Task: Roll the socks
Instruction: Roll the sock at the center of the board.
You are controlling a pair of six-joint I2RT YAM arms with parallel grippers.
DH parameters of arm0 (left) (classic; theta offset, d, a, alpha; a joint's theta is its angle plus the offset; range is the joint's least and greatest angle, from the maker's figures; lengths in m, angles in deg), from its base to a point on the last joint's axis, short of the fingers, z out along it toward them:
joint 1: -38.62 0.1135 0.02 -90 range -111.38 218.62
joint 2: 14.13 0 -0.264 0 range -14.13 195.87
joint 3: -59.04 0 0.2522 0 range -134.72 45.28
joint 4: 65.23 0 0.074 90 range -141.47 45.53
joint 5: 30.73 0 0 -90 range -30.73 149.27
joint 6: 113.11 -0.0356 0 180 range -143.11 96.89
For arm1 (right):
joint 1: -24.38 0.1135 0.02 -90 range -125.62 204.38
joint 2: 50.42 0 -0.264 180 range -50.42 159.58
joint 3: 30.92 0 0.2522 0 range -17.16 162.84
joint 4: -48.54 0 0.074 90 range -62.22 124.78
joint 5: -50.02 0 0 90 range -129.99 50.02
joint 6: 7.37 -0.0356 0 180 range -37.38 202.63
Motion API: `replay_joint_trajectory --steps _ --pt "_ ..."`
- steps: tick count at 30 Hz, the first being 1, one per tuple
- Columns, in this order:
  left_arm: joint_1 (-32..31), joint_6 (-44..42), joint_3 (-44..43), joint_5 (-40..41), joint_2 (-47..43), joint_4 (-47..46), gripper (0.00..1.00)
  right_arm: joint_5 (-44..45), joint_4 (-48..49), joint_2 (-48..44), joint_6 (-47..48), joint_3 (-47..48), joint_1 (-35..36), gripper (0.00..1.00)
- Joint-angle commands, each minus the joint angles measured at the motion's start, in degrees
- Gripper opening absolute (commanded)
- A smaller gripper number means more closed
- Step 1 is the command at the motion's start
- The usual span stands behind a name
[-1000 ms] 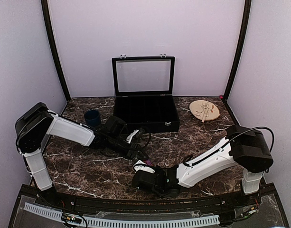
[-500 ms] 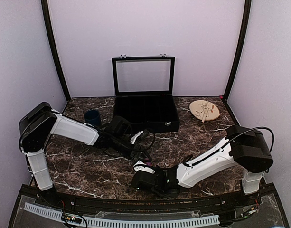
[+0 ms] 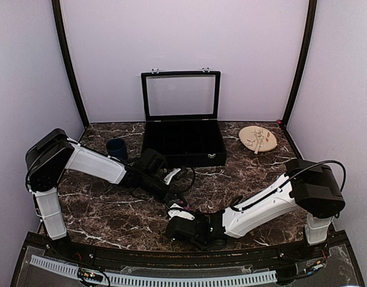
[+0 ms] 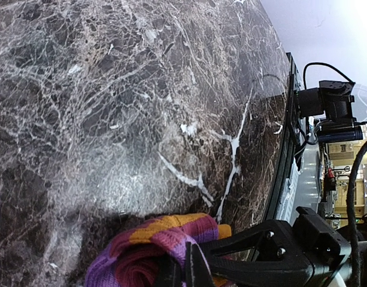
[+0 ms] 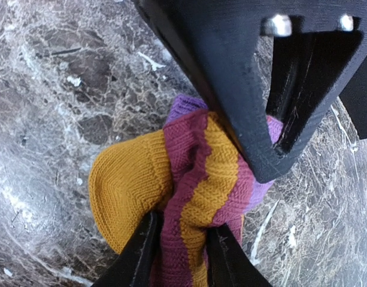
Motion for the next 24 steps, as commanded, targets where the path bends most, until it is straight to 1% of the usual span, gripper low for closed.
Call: replay_joint_trajectory --steps 1,7,11,15,24 --pt "-1.2 0.1 2.9 -0.9 -0.8 -1.1 0.0 -9.9 -7.3 4.3 -0.1 -1.7 0.9 0.26" --pt "-1.3 0.8 7.8 0.2 -3.6 -5.1 0.0 -9.6 -7.4 4.0 -0.6 -2.2 0.9 0.27" --pt "-1.2 1.4 11.8 2.1 -6.2 -10.2 0.0 -9.7 -7.7 4.2 -1.1 -2.0 0.9 0.27" --pt "-1.2 2.9 15.7 3.8 -8.0 -15.8 0.0 -9.5 -7.8 3.8 -1.8 -2.3 0.8 0.33" --pt "-2.7 3.9 19.7 7.1 -8.2 -22.0 0.0 -10.9 -8.3 2.8 -4.2 -3.7 -0.3 0.46"
